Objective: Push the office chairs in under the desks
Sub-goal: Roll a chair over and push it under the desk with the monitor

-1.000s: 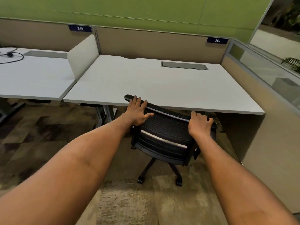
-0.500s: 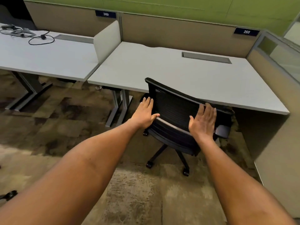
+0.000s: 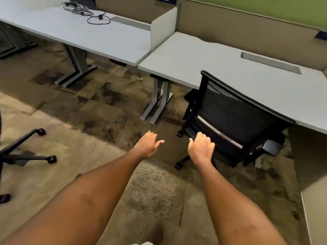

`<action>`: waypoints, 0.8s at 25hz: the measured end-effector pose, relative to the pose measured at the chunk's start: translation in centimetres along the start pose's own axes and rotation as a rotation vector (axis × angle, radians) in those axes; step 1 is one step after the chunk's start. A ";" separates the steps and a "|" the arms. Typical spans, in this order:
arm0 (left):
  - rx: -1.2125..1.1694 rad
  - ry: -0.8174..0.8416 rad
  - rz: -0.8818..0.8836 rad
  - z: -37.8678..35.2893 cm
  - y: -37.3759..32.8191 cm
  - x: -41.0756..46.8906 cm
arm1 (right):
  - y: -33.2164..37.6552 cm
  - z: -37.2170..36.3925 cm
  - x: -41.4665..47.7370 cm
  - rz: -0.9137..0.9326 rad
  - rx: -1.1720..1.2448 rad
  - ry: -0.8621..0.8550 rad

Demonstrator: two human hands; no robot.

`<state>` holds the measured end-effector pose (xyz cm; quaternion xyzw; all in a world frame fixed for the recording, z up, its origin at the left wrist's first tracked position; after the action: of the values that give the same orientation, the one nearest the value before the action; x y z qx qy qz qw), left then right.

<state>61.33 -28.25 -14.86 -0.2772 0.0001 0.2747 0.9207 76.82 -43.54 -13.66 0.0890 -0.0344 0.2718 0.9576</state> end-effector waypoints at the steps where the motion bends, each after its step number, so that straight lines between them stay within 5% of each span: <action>1: -0.015 0.002 0.028 -0.3 0.8 -1.2 | 0.7 -0.8 -1.0 0.005 0.000 0.027; 11: -0.075 -0.220 0.376 3.0 17.9 -26.0 | 20.9 -4.3 -19.5 0.348 0.022 0.210; 20: -0.098 -0.408 0.716 7.8 33.1 -56.0 | 41.5 -4.3 -44.7 0.716 -0.009 0.351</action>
<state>-4.15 -29.58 -16.56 -0.2430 -0.0989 0.6267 0.7338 17.04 -30.99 -16.71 0.0192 0.0998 0.5995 0.7939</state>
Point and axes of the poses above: each hand's wrist, its own x-axis towards the middle knuckle, its own z-axis out of the back of the hand, y = z × x, the point moved 2 cm from there along x, towards the middle knuckle, and after that the axes turned 4 degrees about -z, right-handed, at the moved point
